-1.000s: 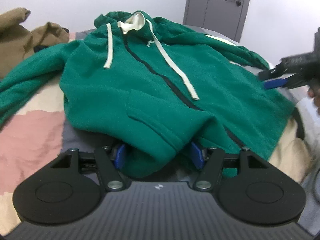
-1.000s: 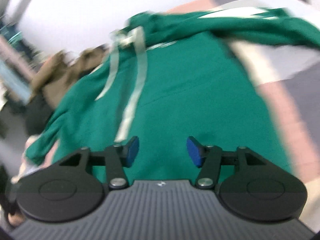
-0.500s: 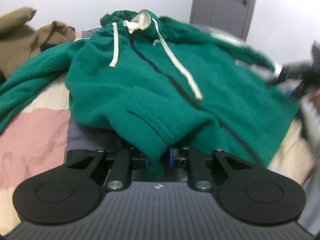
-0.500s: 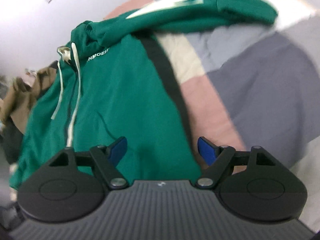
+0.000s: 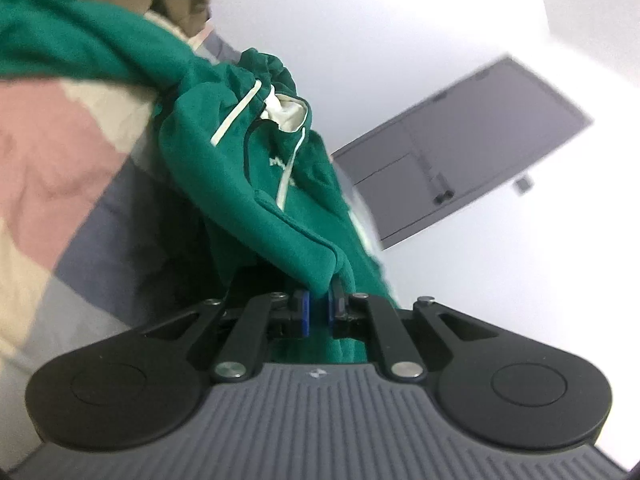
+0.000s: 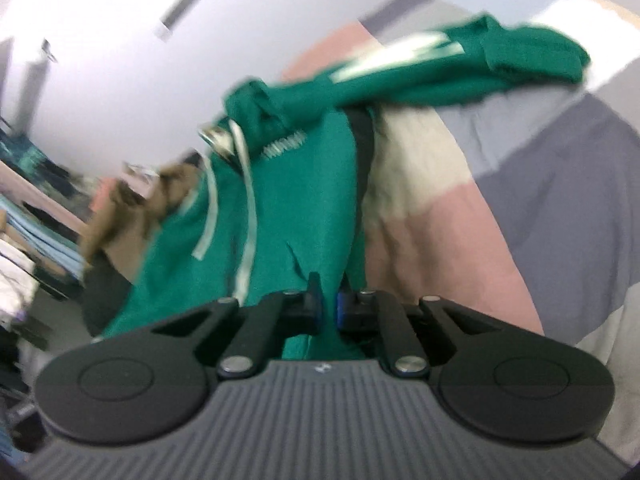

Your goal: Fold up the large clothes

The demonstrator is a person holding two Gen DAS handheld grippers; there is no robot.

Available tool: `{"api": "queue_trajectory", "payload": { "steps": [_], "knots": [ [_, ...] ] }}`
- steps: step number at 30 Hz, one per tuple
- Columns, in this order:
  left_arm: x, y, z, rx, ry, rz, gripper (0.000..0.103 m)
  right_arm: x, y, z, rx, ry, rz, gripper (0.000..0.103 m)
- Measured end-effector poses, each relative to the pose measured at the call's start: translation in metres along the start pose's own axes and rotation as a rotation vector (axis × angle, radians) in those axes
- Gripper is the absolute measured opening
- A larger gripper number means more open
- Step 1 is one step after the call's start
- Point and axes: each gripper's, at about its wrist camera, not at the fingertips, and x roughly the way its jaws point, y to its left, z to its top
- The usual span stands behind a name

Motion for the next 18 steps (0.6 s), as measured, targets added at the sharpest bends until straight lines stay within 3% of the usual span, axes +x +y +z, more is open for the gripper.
{"api": "queue_trajectory", "payload": {
  "steps": [3,6,10,13,18],
  "knots": [
    [-0.014,0.012,0.0,-0.119,-0.019,-0.043,0.009,-0.017,0.01,0.007,0.01,-0.034,0.037,0.008],
    [-0.026,0.023,0.001,-0.187,-0.041,-0.024,0.009,-0.024,0.013,0.015,0.008,-0.052,0.025,0.008],
    [-0.027,0.036,0.001,-0.219,-0.032,0.141,0.008,-0.015,0.005,0.013,-0.009,-0.046,-0.093,0.008],
    [-0.016,0.042,-0.001,-0.185,-0.009,0.33,0.008,0.004,-0.005,0.001,-0.029,-0.002,-0.2,0.008],
    [0.008,0.056,-0.01,-0.171,0.067,0.511,0.008,0.032,-0.022,-0.013,-0.037,0.076,-0.285,0.009]
  ]
}}
